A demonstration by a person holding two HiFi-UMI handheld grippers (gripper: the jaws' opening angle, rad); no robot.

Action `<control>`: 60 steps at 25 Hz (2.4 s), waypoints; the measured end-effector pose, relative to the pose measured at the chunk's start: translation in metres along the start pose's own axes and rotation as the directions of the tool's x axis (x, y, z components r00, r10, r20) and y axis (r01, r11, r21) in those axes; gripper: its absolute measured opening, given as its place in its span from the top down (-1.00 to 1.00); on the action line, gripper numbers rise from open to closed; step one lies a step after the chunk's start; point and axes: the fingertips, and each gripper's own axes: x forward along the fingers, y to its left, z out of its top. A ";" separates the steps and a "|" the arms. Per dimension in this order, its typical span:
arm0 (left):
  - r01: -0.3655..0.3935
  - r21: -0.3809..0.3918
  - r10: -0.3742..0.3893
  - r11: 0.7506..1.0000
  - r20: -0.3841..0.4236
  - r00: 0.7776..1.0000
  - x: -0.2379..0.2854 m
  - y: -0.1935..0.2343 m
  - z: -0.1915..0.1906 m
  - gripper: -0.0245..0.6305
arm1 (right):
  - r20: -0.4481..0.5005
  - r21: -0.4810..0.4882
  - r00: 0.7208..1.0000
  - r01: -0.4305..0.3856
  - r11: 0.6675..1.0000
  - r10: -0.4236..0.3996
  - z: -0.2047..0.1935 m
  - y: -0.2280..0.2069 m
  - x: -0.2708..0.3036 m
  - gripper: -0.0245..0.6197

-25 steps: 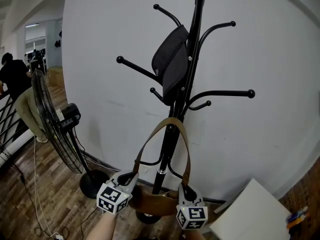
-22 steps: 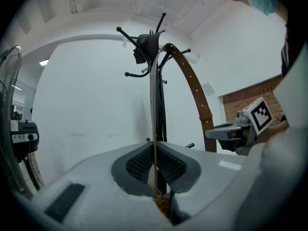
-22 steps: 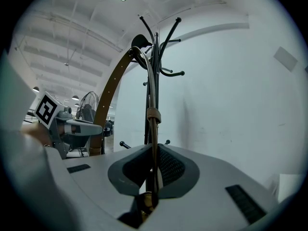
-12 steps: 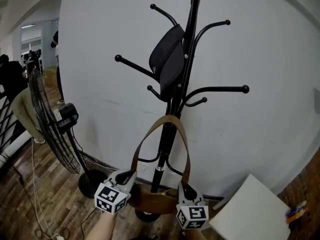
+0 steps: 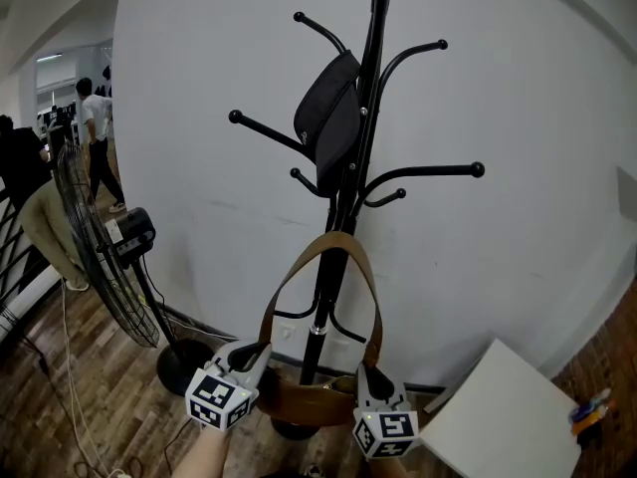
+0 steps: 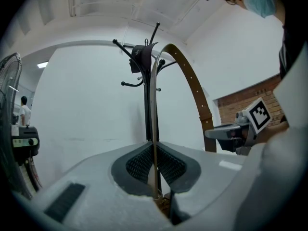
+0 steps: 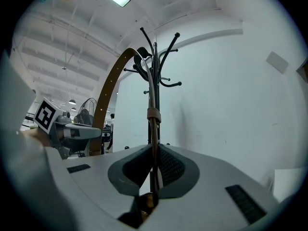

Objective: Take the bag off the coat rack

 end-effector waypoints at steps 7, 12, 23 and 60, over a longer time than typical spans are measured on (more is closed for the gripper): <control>0.025 -0.015 -0.026 1.000 -0.027 0.999 -0.022 -0.007 -0.014 0.88 | -0.030 0.016 0.999 0.015 1.000 -0.015 -0.014 0.016 -0.017 0.85; 0.037 -0.030 -0.038 0.999 -0.043 0.998 -0.044 -0.009 -0.025 0.88 | -0.051 0.028 0.998 0.027 0.999 -0.025 -0.025 0.033 -0.033 0.85; 0.087 -0.057 -0.091 0.995 -0.075 0.993 -0.079 -0.018 -0.050 0.88 | -0.093 0.041 0.993 0.071 0.997 -0.067 -0.047 0.063 -0.059 0.85; 0.087 -0.146 -0.113 0.986 -0.180 0.977 -0.159 -0.042 -0.124 0.88 | -0.258 0.052 0.966 0.050 0.997 -0.035 -0.122 0.133 -0.114 0.85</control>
